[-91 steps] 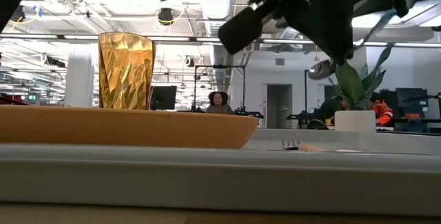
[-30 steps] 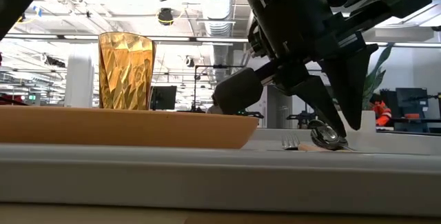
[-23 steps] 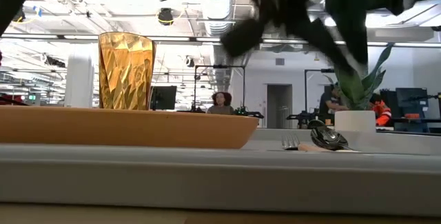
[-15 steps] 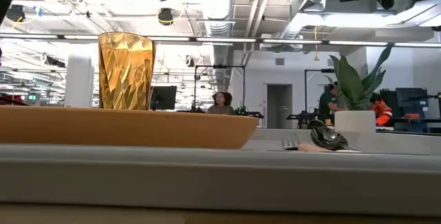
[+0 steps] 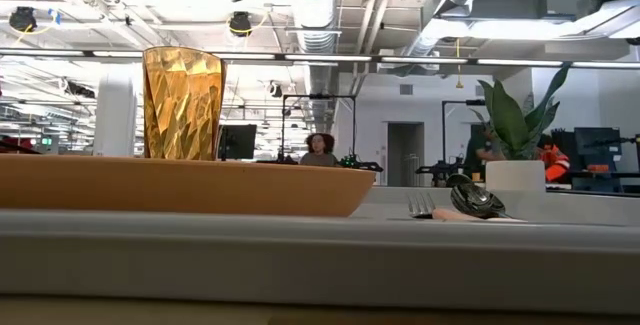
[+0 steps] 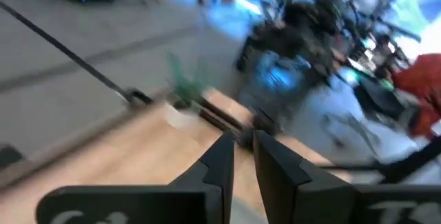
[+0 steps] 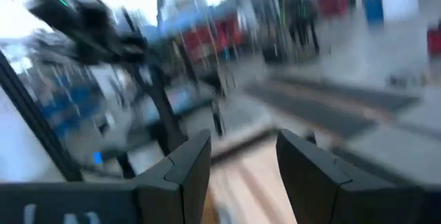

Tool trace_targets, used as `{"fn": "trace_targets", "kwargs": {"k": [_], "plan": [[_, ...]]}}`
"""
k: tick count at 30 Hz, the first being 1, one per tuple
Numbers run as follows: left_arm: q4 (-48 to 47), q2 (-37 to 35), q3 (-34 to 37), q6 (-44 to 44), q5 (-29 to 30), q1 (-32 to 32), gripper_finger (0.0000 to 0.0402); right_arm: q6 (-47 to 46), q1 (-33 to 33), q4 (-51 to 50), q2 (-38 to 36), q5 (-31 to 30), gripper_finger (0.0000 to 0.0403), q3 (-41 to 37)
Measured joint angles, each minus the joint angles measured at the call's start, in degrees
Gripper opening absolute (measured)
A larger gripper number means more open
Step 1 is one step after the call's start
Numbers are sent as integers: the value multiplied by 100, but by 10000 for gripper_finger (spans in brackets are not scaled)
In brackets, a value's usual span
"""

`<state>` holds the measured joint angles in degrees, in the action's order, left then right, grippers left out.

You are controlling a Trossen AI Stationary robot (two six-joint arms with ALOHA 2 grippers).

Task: Pick and place plate/cup/fork/spoon on tray
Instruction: Return to Home Position

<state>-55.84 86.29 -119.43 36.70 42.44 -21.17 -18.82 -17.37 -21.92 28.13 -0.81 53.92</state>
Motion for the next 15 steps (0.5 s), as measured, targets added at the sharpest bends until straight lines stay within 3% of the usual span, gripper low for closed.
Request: {"fn": "trace_targets", "kwargs": {"k": [2, 6, 10, 15], "plan": [[-103, -619, 243, -265, 176, -100, 44, 57, -16, 212, -184, -98, 188, 4], [38, -1842, 1258, -499, -205, -320, 44, 226, -150, 226, -537, -224, 188, 2], [504, -3231, 2917, -272, -261, -357, 44, 201, -273, 119, -846, -283, 188, -43], [1790, -5150, 5171, -507, -673, -359, 44, 0, -306, 449, -1202, -361, 188, -443]]}}
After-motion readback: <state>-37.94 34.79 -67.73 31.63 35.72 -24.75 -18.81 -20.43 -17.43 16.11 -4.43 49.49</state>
